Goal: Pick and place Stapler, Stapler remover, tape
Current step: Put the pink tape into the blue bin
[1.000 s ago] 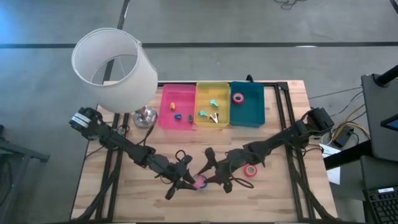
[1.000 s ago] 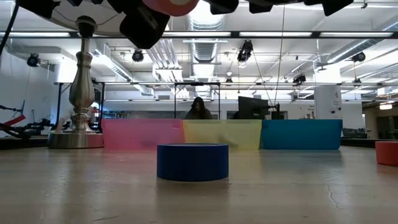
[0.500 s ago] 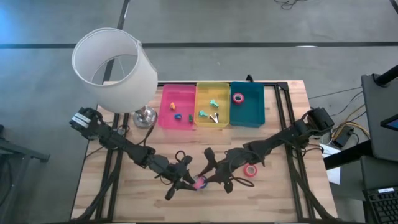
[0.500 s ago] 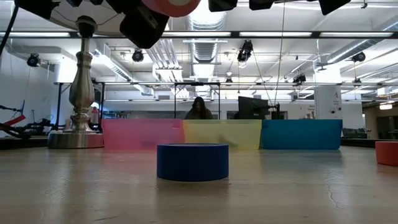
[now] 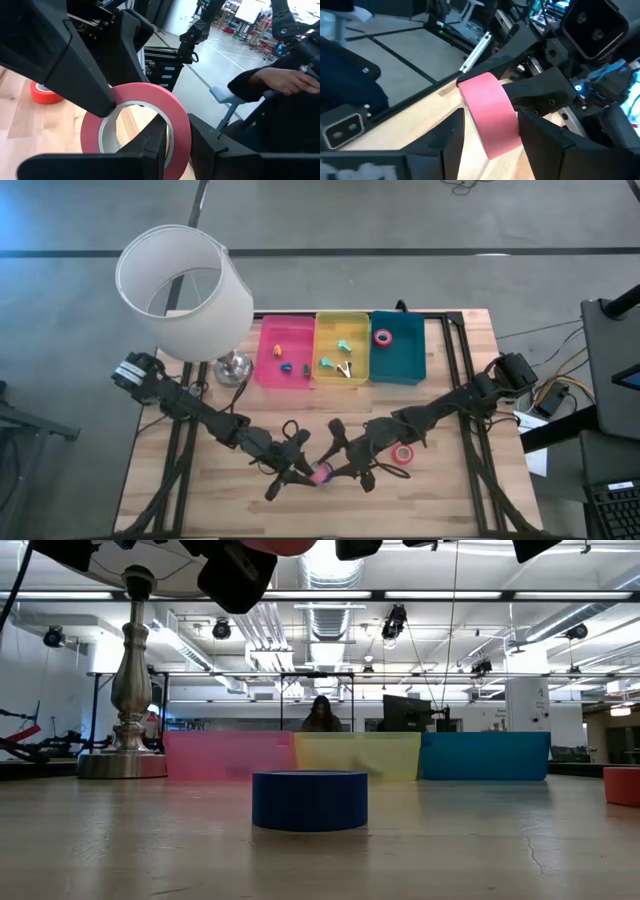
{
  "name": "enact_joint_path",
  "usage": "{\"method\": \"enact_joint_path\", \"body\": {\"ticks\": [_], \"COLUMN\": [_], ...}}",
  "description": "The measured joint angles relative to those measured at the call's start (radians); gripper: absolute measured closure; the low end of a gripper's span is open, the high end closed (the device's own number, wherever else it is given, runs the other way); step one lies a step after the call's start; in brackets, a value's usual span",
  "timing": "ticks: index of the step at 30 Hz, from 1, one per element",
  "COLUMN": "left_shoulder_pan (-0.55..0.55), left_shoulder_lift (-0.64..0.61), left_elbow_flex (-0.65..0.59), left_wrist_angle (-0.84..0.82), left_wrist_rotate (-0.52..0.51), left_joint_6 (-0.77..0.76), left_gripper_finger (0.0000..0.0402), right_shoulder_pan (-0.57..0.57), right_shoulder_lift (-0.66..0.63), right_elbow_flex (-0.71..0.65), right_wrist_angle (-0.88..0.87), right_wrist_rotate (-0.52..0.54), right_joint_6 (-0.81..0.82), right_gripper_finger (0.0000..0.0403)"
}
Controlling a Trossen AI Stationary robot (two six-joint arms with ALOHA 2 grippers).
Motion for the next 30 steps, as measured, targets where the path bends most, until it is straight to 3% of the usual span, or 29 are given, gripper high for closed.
{"method": "enact_joint_path", "body": {"ticks": [5, 30], "left_shoulder_pan": [0.0, 0.022], "left_shoulder_lift": [0.0, 0.0], "left_elbow_flex": [0.001, 0.001], "left_wrist_angle": [0.007, 0.064], "left_wrist_rotate": [0.022, 0.061], "left_joint_6": [0.0, 0.05], "left_gripper_finger": [0.0337, 0.0337], "right_shoulder_pan": [-0.002, 0.0], "right_shoulder_lift": [0.0, 0.003], "right_elbow_flex": [0.0, 0.016], "right_wrist_angle": [0.011, 0.019], "right_wrist_rotate": [-0.097, -0.069], "right_joint_6": [0.002, 0.004], "right_gripper_finger": [0.021, 0.0211]}}
